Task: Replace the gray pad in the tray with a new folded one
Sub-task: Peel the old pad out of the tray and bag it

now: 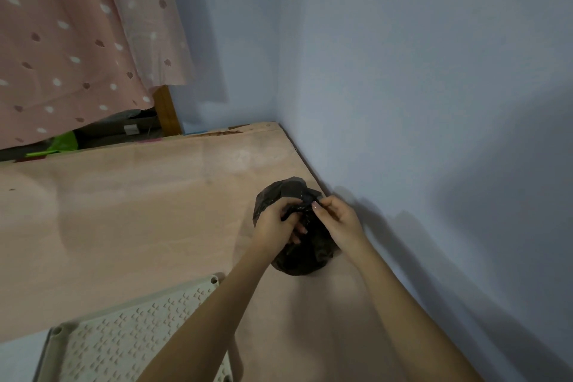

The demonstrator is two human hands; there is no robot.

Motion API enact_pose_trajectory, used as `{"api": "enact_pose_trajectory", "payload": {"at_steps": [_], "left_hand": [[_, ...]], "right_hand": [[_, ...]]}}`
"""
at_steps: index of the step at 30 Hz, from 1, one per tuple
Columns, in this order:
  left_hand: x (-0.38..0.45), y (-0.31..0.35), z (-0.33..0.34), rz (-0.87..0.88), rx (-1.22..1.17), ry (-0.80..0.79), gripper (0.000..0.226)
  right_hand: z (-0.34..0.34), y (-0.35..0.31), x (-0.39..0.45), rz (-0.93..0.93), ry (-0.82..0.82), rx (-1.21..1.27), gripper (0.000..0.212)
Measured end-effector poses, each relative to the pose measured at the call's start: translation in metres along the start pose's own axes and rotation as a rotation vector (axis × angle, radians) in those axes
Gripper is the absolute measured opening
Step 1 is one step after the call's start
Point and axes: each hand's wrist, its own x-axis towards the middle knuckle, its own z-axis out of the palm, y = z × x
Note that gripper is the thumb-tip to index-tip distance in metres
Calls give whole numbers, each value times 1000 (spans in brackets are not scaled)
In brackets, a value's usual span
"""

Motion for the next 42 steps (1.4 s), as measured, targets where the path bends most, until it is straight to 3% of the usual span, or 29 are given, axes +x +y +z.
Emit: {"api": "enact_pose_trajectory", "payload": {"at_steps": [2, 8, 12, 15, 22, 30, 35, 42], "left_hand": [[4, 3, 0, -28, -76, 44, 27], [10, 10, -3, -243, -548, -22, 30], [18, 1, -3, -282, -668, 140, 14], [23, -5, -5, -344, -781, 193, 22], [33, -38, -33, -381, -731, 342, 19], [39, -82, -68, -525, -582, 553, 23], [47, -96, -70, -564, -492, 592, 20], [59, -110, -73, -615, -515, 617, 13]], "right_hand": [[0, 1, 0, 8, 7, -29, 8], [-5, 4, 3, 32, 76, -6, 8], [-6, 6, 4, 41, 83, -9, 11], [-9, 9, 5, 55, 139, 44, 9], [-32, 36, 10, 164, 279, 170, 11], [-64, 77, 9, 451, 394, 345, 16], [-67, 87, 10, 520, 429, 347, 8], [-68, 91, 14, 588, 525, 361, 17]]}}
